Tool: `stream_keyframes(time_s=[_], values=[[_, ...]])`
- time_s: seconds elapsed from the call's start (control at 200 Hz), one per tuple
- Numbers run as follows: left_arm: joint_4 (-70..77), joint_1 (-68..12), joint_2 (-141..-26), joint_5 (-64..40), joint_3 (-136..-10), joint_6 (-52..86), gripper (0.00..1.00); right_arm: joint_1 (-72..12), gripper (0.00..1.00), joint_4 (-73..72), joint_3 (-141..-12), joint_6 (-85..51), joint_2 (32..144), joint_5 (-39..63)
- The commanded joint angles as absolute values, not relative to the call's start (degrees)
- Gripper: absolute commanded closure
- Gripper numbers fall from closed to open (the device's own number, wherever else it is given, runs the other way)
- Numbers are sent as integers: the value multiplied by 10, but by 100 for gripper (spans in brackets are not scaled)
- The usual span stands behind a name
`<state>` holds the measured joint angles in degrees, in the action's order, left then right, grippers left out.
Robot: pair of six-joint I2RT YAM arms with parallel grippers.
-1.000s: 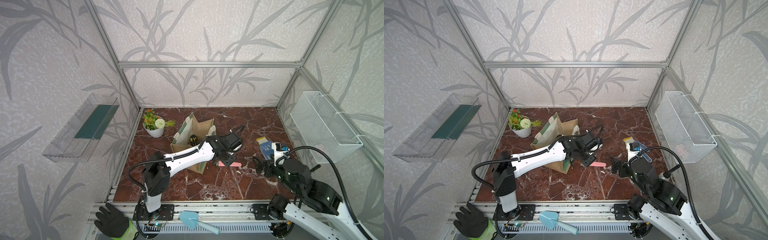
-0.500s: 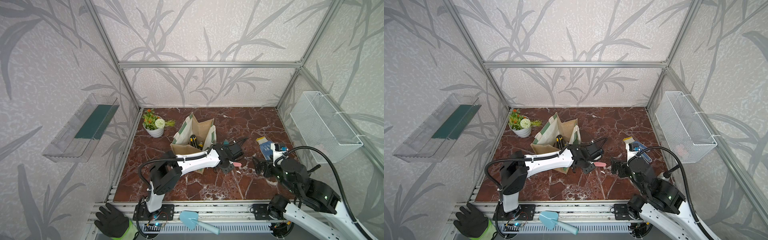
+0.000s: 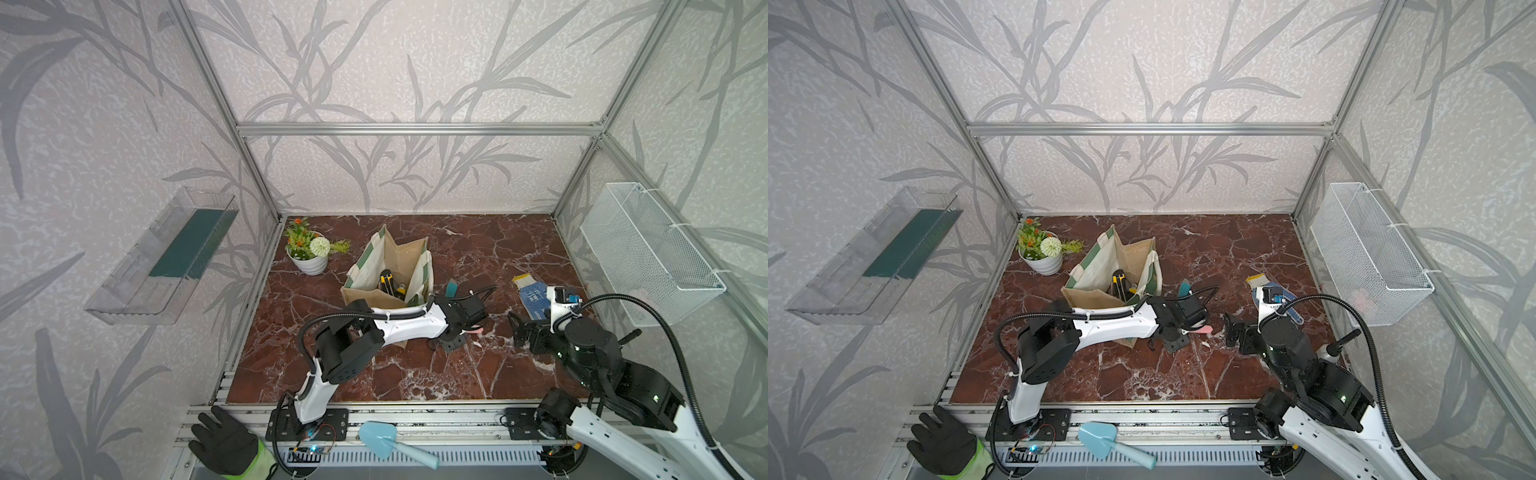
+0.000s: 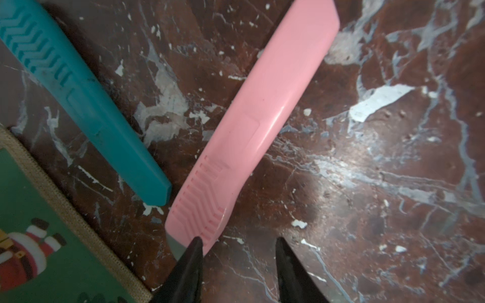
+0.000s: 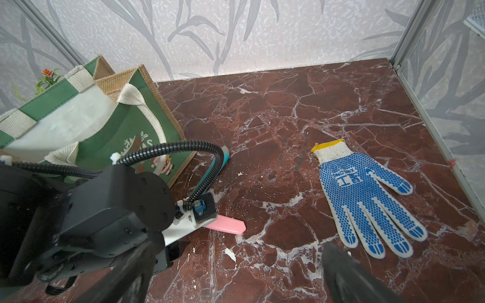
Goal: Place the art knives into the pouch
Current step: Pick up the utility knife at the center of the board.
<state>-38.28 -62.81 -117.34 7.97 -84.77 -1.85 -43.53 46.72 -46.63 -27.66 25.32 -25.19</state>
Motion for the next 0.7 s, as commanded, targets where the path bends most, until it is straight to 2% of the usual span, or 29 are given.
stream_keyframes(time_s=[0.0,0.415,0.695], values=[[-385,-633,-1186,103,-866,-41,56,-433,1,470,-459,-280,248,-265],[-385,-635,-1198,118,-885,-52,60,-433,1,463,-450,-279,259,-260],[-393,-639,-1217,149,-912,-79,55,-433,1,458,-447,-278,264,-260]])
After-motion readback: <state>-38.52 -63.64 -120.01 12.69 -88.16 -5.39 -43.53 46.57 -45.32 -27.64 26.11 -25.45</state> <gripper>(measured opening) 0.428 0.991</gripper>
